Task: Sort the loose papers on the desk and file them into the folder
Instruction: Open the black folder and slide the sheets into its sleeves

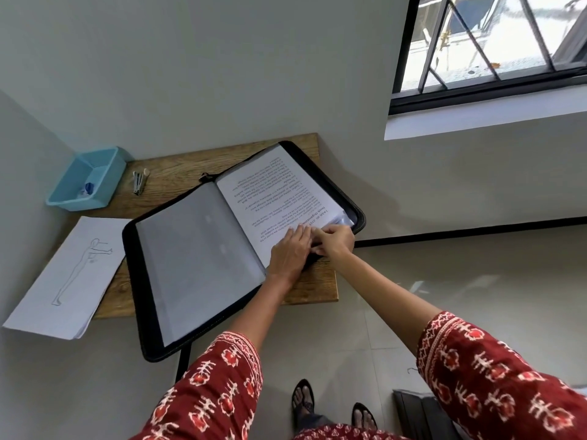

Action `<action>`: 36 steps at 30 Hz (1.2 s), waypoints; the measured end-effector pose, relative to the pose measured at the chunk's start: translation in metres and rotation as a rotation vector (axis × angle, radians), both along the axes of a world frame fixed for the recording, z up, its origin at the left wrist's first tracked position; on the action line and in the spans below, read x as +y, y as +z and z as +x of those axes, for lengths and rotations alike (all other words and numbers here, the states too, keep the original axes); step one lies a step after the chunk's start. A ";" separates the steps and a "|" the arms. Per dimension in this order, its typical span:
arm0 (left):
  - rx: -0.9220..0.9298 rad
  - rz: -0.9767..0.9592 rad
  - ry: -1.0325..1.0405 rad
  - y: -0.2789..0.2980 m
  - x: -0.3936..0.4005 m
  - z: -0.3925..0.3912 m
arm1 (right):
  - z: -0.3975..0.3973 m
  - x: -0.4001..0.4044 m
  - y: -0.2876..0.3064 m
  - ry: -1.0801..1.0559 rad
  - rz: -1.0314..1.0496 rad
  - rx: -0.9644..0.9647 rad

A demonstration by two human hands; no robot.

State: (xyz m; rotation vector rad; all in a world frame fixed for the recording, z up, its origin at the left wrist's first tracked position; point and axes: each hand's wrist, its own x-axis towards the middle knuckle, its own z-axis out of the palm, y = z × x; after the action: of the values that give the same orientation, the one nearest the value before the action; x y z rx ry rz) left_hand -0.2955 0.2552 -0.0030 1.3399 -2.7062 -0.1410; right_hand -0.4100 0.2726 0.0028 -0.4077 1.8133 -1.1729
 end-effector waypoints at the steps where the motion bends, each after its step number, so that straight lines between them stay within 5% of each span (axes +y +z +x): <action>1: -0.004 0.006 0.003 0.001 0.000 -0.001 | -0.001 -0.001 -0.001 0.000 -0.002 -0.003; 14: -0.041 0.064 -0.008 0.007 0.000 0.002 | -0.005 -0.001 -0.001 0.028 -0.083 0.057; 23: 0.125 0.067 0.135 0.001 -0.016 0.033 | -0.033 -0.004 0.007 -0.352 -0.201 0.547; 29: 0.020 0.146 0.215 -0.009 -0.069 0.053 | 0.029 -0.057 0.007 0.262 -0.499 0.959; 33: -0.057 0.165 0.162 -0.019 -0.098 0.053 | 0.062 -0.081 -0.022 0.739 -0.231 1.094; 36: -0.111 0.146 0.106 -0.023 -0.112 0.059 | 0.040 -0.089 -0.031 0.822 -0.065 1.120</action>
State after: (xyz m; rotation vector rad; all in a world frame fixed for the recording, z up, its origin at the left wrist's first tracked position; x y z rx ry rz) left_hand -0.2365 0.1435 -0.0264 1.5723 -2.7538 -0.2673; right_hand -0.3704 0.1840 -0.0278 -1.9132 2.0805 -0.3739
